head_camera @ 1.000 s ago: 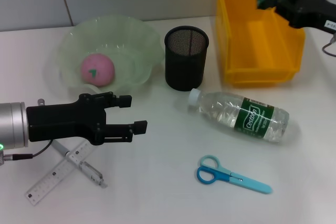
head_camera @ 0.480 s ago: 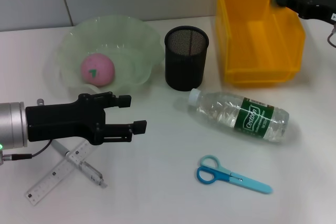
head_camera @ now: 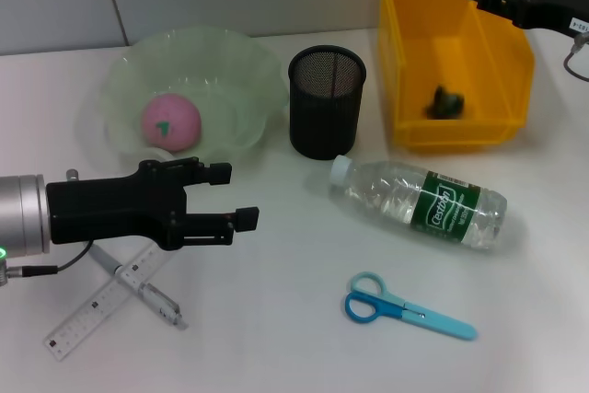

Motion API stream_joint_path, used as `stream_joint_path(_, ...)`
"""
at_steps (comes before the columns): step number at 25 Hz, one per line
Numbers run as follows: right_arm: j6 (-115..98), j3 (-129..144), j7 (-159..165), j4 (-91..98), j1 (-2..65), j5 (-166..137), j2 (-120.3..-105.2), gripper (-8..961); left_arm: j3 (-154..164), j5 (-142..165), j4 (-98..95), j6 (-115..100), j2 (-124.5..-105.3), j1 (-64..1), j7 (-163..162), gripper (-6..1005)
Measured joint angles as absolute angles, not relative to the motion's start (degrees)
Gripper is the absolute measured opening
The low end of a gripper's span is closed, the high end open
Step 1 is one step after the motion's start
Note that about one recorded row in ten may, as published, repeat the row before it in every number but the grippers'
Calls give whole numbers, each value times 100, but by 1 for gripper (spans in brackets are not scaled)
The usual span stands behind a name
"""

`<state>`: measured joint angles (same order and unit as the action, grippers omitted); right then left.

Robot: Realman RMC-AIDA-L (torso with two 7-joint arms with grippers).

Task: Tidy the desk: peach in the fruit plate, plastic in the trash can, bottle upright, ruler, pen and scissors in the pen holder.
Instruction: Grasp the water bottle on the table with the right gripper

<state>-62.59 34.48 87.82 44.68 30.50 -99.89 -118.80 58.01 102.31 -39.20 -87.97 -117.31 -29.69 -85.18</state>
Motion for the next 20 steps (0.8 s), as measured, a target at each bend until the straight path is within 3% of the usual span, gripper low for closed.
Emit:
stream_joint_path(2,-6276,3443,8815,4481,3063,-9977,-11885,737,5801,10230,-3920,-8797,-11724,-2976,-8522,839)
stream_joint_path(15,-6951,3372,9208,4661,2998,-9761,-11883,737,5801,10230,-3920,-8834,-11708,-2980,-8517,839)
stream_joint_path(20,-7819,3367,9262,4624,2878,-9435,-11778,738,5801,10230,-3920,-8842,-11699,-2960,-8507,838)
